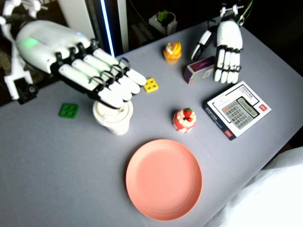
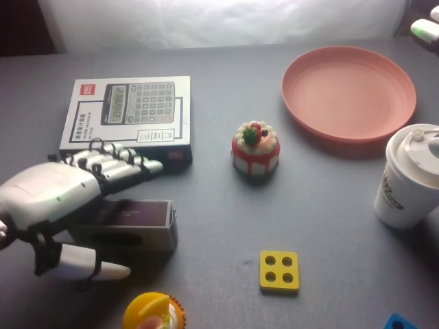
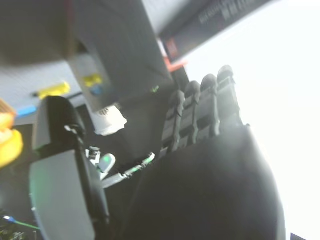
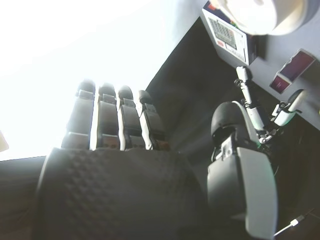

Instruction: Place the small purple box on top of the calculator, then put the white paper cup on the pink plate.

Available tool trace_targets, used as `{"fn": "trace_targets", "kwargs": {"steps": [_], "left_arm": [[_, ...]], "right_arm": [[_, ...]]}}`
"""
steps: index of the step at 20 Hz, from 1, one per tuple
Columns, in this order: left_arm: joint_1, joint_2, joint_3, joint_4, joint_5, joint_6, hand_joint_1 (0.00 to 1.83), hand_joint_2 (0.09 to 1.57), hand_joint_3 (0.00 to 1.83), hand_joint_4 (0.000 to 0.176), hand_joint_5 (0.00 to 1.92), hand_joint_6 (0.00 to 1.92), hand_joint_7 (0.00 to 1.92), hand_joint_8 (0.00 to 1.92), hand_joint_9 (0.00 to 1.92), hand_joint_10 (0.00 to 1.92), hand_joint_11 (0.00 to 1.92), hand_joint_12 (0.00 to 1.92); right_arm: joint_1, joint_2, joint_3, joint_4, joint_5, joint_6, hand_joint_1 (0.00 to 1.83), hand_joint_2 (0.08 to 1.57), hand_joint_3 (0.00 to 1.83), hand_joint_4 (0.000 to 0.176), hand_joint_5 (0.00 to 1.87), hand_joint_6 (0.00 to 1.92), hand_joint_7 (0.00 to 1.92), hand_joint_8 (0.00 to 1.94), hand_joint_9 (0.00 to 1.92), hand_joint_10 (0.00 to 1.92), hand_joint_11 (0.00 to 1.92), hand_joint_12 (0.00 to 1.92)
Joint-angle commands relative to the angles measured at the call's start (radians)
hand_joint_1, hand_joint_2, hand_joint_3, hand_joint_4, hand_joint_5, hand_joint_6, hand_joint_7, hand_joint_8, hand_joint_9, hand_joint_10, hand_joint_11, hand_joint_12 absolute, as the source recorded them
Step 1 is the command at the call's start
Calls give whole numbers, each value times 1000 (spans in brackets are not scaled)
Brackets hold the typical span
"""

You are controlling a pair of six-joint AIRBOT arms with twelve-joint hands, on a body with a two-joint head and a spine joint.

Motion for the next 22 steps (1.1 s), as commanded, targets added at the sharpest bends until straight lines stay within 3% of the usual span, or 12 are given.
{"fn": "trace_targets", "kwargs": {"steps": [1,3,4,5,7,10,11,12,14,17,18,22], "left_arm": [[-11,-4,5,-10,-91,-7,1013,1004,11,29,208,12,261,11,142,28,5,6],[-11,-18,19,-19,-84,-9,1033,1105,1,0,500,70,579,58,475,98,0,1033],[-11,-19,20,-19,-90,-9,1023,1151,0,0,682,192,741,141,516,504,0,1411],[-11,-18,17,-19,-103,-12,1192,1164,0,0,828,815,889,1082,787,1275,520,1819],[-11,-6,7,-19,-148,-17,1223,1201,5,0,796,1043,862,1457,923,1698,923,1917],[-17,33,-16,-26,-254,-18,1218,1223,3,0,788,1031,807,1576,1038,1914,1167,1921],[-24,41,-15,-32,-281,-18,1209,1239,3,0,758,1066,781,1617,1041,1920,1162,1921],[-36,43,-8,-41,-297,-18,1204,1234,1,0,749,1263,770,1459,1042,1921,1161,1921],[-69,41,13,-64,-309,-17,1201,1225,0,0,769,1087,825,1581,1032,1836,1146,1921],[-127,13,69,-103,-284,-17,1238,1183,0,0,799,1057,924,1332,957,1490,932,1891],[-152,-1,92,-114,-266,-17,1231,1204,2,0,781,1042,869,1447,965,1659,991,1915],[-244,-84,208,-188,-184,-16,1235,1192,0,0,832,997,860,1438,818,1608,849,1921]], "right_arm": [[8,-2,1,-2,125,-2,203,1241,22,0,0,0,0,0,0,0,0,0],[7,-2,1,-1,125,-2,174,1234,17,0,0,0,0,0,0,0,0,0],[7,-2,1,2,125,-1,175,1241,19,0,0,0,0,0,0,0,0,0],[7,-2,1,3,125,-1,184,1259,27,0,0,0,0,0,0,0,0,0],[7,-2,1,4,125,-1,175,1274,31,0,0,0,0,0,0,0,0,0],[7,-2,1,4,125,-1,170,1278,30,0,0,0,0,0,0,0,0,0],[7,-4,2,5,126,-1,179,1276,27,0,0,0,0,0,0,0,0,0],[8,-5,2,6,126,-1,183,1279,27,0,0,0,0,0,0,0,0,0],[8,-5,2,7,129,0,189,1286,30,0,0,0,0,0,0,0,0,0],[9,-5,2,7,130,1,174,1287,27,0,0,0,0,0,0,0,0,0],[9,-5,2,7,132,1,183,1288,25,0,0,0,0,0,0,0,0,0],[9,-6,4,7,132,1,194,1296,27,0,0,0,0,0,0,0,0,0]]}}
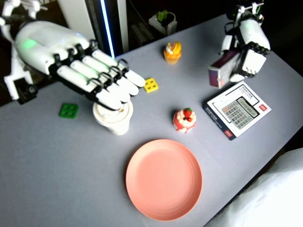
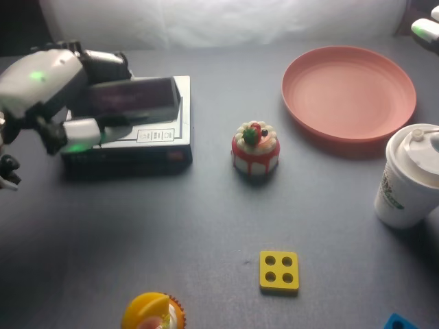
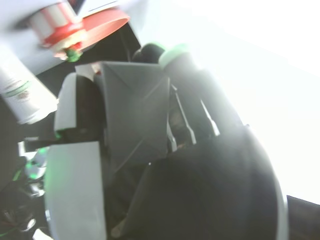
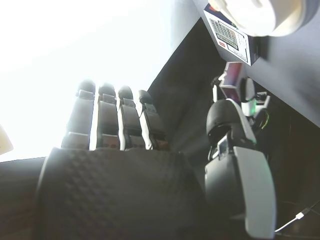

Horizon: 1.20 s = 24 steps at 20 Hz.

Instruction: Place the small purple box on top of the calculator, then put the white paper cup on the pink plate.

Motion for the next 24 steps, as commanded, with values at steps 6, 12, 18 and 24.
{"fn": "trace_targets", "kwargs": {"steps": [6,12,18,24], "left_arm": [[-99,-114,149,-87,70,2,1232,1185,1,0,882,936,830,1452,725,1540,758,1921],[-104,-128,174,-108,107,16,1015,1116,0,0,391,101,390,271,241,771,51,1661],[-104,-108,141,-90,61,17,863,995,1,67,45,15,0,0,0,0,0,64],[-103,-52,60,-28,-70,3,775,1002,3,135,7,0,0,0,0,0,0,0]], "right_arm": [[8,-4,6,-2,131,7,178,1309,27,0,0,0,0,0,0,0,0,0],[8,-12,12,-2,131,15,211,1301,18,0,0,0,0,0,0,0,0,0],[2,-12,14,-10,131,51,375,1259,0,0,0,0,0,0,0,0,0,0],[-37,-13,63,-76,127,279,490,1129,0,0,0,0,0,0,0,0,45,24]]}}
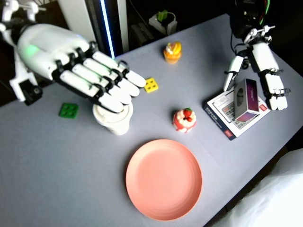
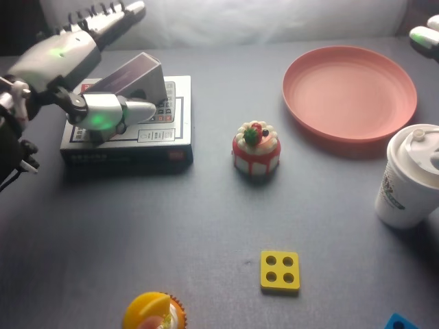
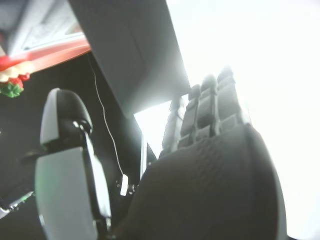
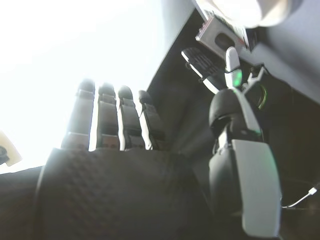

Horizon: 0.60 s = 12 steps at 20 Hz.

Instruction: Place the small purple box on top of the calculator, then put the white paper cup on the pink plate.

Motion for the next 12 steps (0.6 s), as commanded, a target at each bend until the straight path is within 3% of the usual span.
{"fn": "trace_targets", "kwargs": {"steps": [1,2,3,4,5,6,7,8,9,10,11,12], "left_arm": [[-16,6,-8,18,-172,-9,767,997,0,131,15,4,0,0,0,0,0,0],[-16,22,-32,38,-206,-10,834,1017,9,131,25,7,0,0,0,0,0,0],[-16,28,-44,48,-216,-10,834,1017,9,131,25,7,0,0,0,0,0,0],[-16,34,-57,68,-229,-10,915,1027,12,132,25,7,0,0,0,0,0,0],[-16,36,-65,80,-237,-10,914,1038,15,135,20,4,0,0,0,0,0,0],[-16,37,-72,89,-249,-12,921,1049,20,128,19,4,0,0,0,0,0,0],[-16,38,-76,96,-258,-17,945,1048,18,120,29,8,0,0,0,0,0,0],[-16,39,-78,102,-267,-25,951,1048,17,121,33,9,0,0,0,0,0,0],[-16,39,-79,107,-271,-29,934,1047,15,109,40,11,0,0,0,0,0,0],[-16,40,-82,110,-275,-29,934,1047,15,109,40,11,0,0,0,0,0,0],[-16,41,-84,111,-278,-29,940,1045,13,109,50,15,0,0,0,0,0,0],[-16,41,-86,112,-277,-29,945,1049,14,94,64,20,0,0,0,0,0,0]], "right_arm": [[4,-3,8,-5,121,26,505,1074,0,0,0,0,0,0,0,0,8,285],[-3,-12,22,-21,108,68,555,1020,0,2,0,0,0,0,0,0,0,567],[-3,-17,26,-26,96,77,555,1020,0,2,0,0,0,0,0,0,0,567],[0,-26,32,-31,74,80,603,983,0,15,0,0,0,0,0,0,0,433],[1,-33,36,-33,56,81,603,964,0,43,0,0,0,0,0,0,0,420],[1,-42,43,-34,38,88,604,947,0,15,0,0,0,0,0,0,0,512],[1,-52,53,-37,21,103,604,922,0,32,0,0,0,0,0,0,0,577],[1,-67,66,-38,0,116,632,913,0,41,0,0,0,0,0,0,0,462],[4,-79,76,-38,-20,118,655,905,0,66,0,0,0,0,0,0,0,436],[15,-95,90,-38,-51,118,655,905,0,66,0,0,0,0,0,0,0,436],[23,-104,98,-38,-69,118,663,884,0,89,0,0,0,0,0,0,0,658],[41,-128,119,-38,-109,118,677,886,0,81,0,0,0,0,0,0,0,942]]}}
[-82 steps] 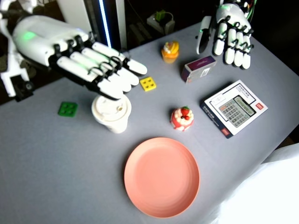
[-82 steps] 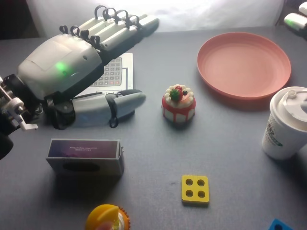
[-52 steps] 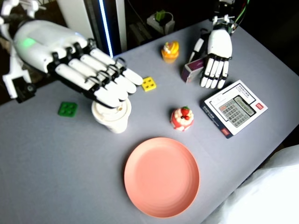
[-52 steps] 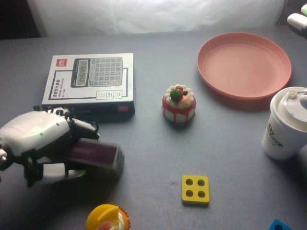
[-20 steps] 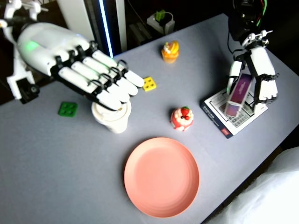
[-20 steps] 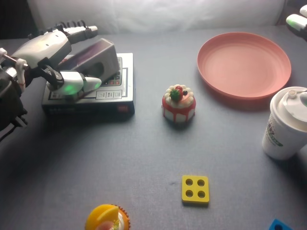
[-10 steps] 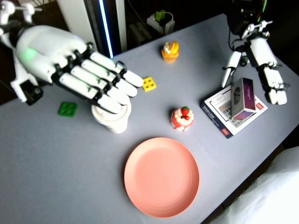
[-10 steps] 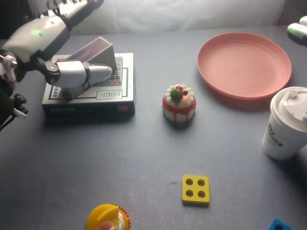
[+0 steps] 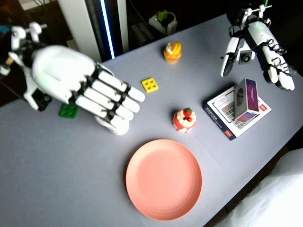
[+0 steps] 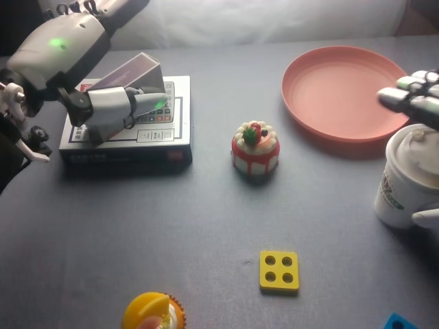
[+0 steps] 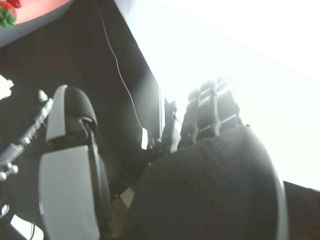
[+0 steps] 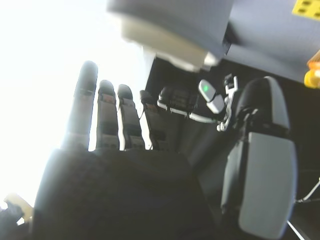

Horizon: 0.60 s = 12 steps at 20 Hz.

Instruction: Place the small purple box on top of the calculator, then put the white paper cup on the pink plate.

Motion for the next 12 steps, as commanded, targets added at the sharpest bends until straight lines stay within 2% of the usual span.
{"fn": "trace_targets", "kwargs": {"steps": [1,2,3,4,5,6,7,8,9,10,11,12], "left_arm": [[-14,3,-2,5,-123,-5,901,1057,16,126,79,25,0,0,0,0,0,0],[-8,3,-2,4,-122,-6,898,1060,16,143,83,26,0,0,0,0,0,0],[-6,3,-2,4,-123,-9,898,1060,16,143,83,26,0,0,0,0,0,0],[-4,2,-2,4,-123,-11,916,1075,21,115,89,27,0,0,0,0,0,0],[-4,2,-2,4,-123,-12,922,1076,20,108,91,26,0,0,0,0,0,0],[-4,3,-3,5,-124,-13,922,1076,20,108,91,26,0,0,0,0,0,0],[-3,4,-5,5,-128,-14,914,1076,17,102,100,28,0,0,0,0,0,0],[1,5,-5,4,-131,-16,914,1076,17,102,100,28,0,0,0,0,0,0],[5,6,-5,2,-133,-17,916,1075,16,109,104,29,0,0,0,0,0,0],[8,6,-5,0,-134,-18,892,1076,14,117,98,24,0,0,0,0,0,0],[9,7,-5,-1,-137,-19,892,1076,13,113,100,24,0,0,0,0,0,0],[12,7,-5,-3,-141,-23,897,1080,15,97,103,25,0,0,0,0,0,0]], "right_arm": [[23,-13,15,6,56,6,740,928,3,51,0,0,0,0,0,0,0,1134],[52,-44,44,6,2,6,778,934,3,40,0,0,0,0,0,0,0,957],[63,-59,58,6,-21,6,778,934,3,40,0,0,0,0,0,0,0,957],[74,-81,79,7,-49,6,927,995,14,0,0,0,0,0,72,36,0,1383],[77,-87,85,10,-58,6,988,1023,18,0,37,14,62,19,150,86,0,1552],[78,-88,86,12,-59,6,988,1023,18,0,37,14,62,19,150,86,0,1552],[78,-88,86,14,-59,6,1091,1077,5,0,222,238,309,278,176,1129,88,1847],[78,-87,85,15,-57,7,1091,1077,5,0,222,238,309,278,176,1129,88,1847],[80,-84,83,14,-53,7,1109,1087,4,0,198,441,288,473,198,1337,173,1896],[84,-72,74,13,-34,8,1167,1101,5,0,124,974,238,975,252,1683,281,1920],[87,-61,67,10,-17,9,1169,1110,8,0,100,1110,225,1099,249,1766,300,1921],[93,-49,61,8,5,11,1178,1115,9,0,92,1203,190,1199,246,1839,289,1921]]}}
